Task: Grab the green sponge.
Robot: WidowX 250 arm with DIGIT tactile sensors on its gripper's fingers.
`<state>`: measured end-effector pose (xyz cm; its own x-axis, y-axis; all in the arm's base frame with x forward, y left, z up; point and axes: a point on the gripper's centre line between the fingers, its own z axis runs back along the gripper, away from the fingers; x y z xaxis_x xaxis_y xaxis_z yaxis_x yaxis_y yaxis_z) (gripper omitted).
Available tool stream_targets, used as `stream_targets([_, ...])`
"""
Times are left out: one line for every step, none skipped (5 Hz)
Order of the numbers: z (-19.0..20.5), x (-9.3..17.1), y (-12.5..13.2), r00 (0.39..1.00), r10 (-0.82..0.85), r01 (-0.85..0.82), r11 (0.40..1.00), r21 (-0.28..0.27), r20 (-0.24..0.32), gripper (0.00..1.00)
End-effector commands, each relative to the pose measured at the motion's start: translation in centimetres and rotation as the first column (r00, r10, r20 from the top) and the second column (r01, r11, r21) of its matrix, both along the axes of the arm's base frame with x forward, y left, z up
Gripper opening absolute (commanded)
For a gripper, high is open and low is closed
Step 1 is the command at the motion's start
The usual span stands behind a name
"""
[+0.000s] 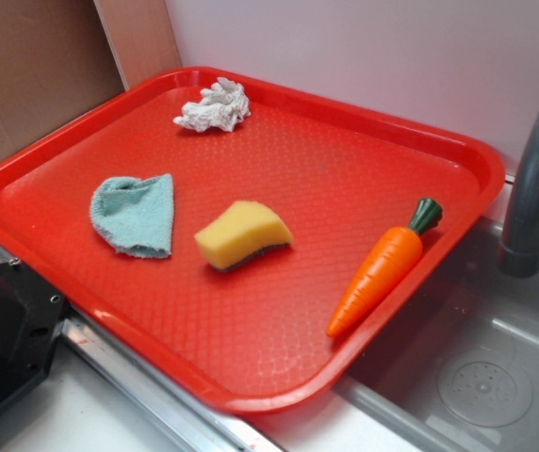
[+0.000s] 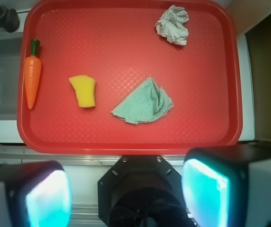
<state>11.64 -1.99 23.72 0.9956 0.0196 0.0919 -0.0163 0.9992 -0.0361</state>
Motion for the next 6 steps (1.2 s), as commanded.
stream_targets([0.0,0.0,0.0,1.0,0.0,0.0,1.0,0.0,0.0,1.0])
stream_targets([-0.7,0.3,-0.6,0.996,0.089,-0.087,0.995,-0.052,0.026,1.0])
stream_targets([-1.8,1.5,-2.2,0.986,0.161,-0.16,0.986,-0.055,0.032,1.0])
stream_targets([-3.7,3.1,-3.8,0.979,0.191,-0.185,0.979,-0.088,0.064,1.0])
stream_targets([-5.8,5.0,-5.6,0.981,0.178,-0.171,0.982,-0.082,0.081,1.0])
stream_targets([-8.1,6.7,-6.7,0.974,0.21,-0.204,0.977,-0.068,0.087,1.0])
